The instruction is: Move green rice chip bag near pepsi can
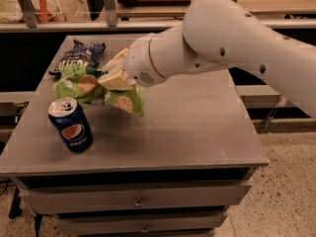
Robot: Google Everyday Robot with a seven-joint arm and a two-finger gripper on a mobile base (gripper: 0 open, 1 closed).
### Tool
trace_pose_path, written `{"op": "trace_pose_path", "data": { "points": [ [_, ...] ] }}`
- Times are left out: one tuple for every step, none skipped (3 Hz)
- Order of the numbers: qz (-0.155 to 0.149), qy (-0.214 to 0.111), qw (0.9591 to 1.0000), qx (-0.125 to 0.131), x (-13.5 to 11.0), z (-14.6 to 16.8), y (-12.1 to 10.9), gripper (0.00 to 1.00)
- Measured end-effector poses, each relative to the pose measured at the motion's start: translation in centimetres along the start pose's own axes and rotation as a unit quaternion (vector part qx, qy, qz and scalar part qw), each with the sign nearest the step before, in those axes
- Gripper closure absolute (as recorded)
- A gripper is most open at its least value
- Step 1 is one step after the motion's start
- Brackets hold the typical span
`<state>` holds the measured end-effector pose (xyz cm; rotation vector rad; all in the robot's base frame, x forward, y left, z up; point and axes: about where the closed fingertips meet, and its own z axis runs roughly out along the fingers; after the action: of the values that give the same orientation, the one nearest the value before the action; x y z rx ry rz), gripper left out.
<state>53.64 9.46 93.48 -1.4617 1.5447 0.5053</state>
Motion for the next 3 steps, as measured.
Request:
{"op": "trace_pose_path", "data": {
  "points": [
    [0.010,-0.009,0.9999,0.003,0.21,1.51,0.99,1.00],
    [0.014,-0.010,0.9998,0.002,0.34,1.87,1.32,1.00],
    [0.020,-0.009,0.9997,-0.005,0.73,2.10,1.41,0.82]
  ]
}}
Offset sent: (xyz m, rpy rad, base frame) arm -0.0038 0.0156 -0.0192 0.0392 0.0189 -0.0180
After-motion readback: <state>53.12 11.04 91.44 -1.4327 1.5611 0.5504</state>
